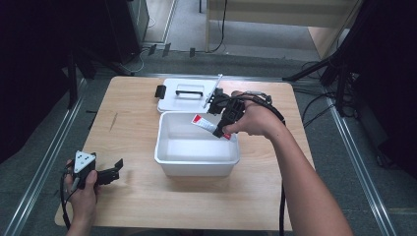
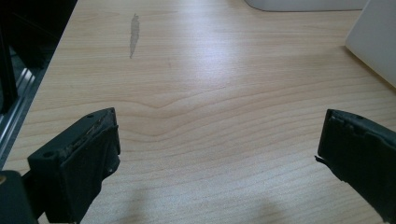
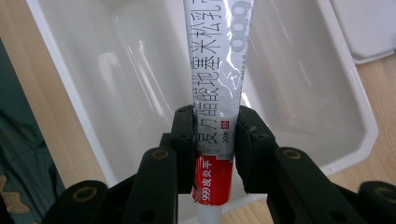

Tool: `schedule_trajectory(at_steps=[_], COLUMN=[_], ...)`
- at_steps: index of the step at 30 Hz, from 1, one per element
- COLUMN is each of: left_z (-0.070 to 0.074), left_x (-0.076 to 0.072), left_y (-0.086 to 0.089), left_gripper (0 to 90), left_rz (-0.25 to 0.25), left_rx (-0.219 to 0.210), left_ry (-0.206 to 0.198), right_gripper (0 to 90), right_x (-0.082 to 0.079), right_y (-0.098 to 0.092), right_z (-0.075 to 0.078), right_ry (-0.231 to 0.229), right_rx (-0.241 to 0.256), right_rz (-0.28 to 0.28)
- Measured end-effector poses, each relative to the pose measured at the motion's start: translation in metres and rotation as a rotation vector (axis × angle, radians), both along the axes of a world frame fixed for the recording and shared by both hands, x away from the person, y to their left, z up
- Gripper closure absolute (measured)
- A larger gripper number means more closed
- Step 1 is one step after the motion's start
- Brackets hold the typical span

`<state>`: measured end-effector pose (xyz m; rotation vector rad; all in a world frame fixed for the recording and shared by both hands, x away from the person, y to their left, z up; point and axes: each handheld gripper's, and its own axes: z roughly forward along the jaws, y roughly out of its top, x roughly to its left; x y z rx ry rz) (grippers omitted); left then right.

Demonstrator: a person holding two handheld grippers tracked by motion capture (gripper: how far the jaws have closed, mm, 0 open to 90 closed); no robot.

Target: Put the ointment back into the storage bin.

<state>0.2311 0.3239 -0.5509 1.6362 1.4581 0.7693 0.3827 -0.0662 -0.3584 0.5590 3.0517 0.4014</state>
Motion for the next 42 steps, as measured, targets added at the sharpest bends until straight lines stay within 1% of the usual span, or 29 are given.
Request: schedule_trajectory(at_steps=[9, 13, 17, 18, 22, 24, 25, 26, 27, 29, 30, 35, 36, 38, 39, 42], left_z=[0.0, 0.0, 0.0, 0.0, 0.0, 0.0, 0.0, 0.0, 0.0, 0.0, 0.0, 0.0, 0.0, 0.0, 0.0, 0.0], left_x=[0.0, 0.0, 0.0, 0.0, 0.0, 0.0, 0.0, 0.0, 0.0, 0.0, 0.0, 0.0, 0.0, 0.0, 0.0, 0.0], left_y=[0.0, 0.0, 0.0, 0.0, 0.0, 0.001, 0.001, 0.001, 0.001, 0.001, 0.001, 0.001, 0.001, 0.001, 0.001, 0.001], left_gripper=[0.0, 0.0, 0.0, 0.0, 0.0, 0.0, 0.0, 0.0, 0.0, 0.0, 0.0, 0.0, 0.0, 0.0, 0.0, 0.0], left_rz=[-0.002, 0.0, 0.0, 0.0, -0.001, 0.0, 0.0, 0.0, 0.0, 0.0, 0.001, 0.002, 0.002, 0.0, 0.0, 0.0], left_rx=[-0.002, -0.004, -0.005, -0.005, -0.005, -0.006, -0.007, -0.007, -0.006, -0.006, -0.005, -0.009, -0.009, -0.008, -0.009, -0.007], left_ry=[0.001, 0.001, 0.001, 0.001, 0.001, 0.0, 0.0, 0.0, 0.0, 0.0, 0.0, 0.0, 0.0, 0.002, 0.001, 0.001], right_gripper=[71.6, 71.6, 71.7, 71.7, 71.7, 71.6, 71.6, 71.6, 71.7, 71.6, 71.6, 71.6, 71.6, 71.6, 71.6, 71.6], right_x=[0.001, 0.002, 0.003, 0.002, 0.003, 0.003, 0.003, 0.003, 0.003, 0.003, 0.004, 0.005, 0.005, 0.004, 0.004, 0.004], right_y=[0.002, 0.001, 0.001, 0.002, 0.002, 0.003, 0.003, 0.003, 0.004, 0.004, 0.004, 0.004, 0.004, 0.004, 0.005, 0.005], right_z=[-0.01, -0.013, -0.018, -0.021, -0.025, -0.029, -0.032, -0.032, -0.036, -0.038, -0.041, -0.047, -0.049, -0.052, -0.056, -0.06], right_ry=[-0.001, 0.007, 0.017, 0.028, 0.029, 0.038, 0.041, 0.041, 0.039, 0.041, 0.04, 0.045, 0.045, 0.05, 0.058, 0.058], right_rx=[-0.006, 0.002, -0.006, -0.006, -0.009, -0.017, -0.024, -0.024, -0.034, -0.041, -0.045, -0.043, -0.04, -0.044, -0.048, -0.046], right_rz=[0.021, 0.01, 0.021, 0.02, 0.021, 0.023, 0.038, 0.038, 0.06, 0.056, 0.052, 0.039, 0.047, 0.043, 0.031, 0.037])
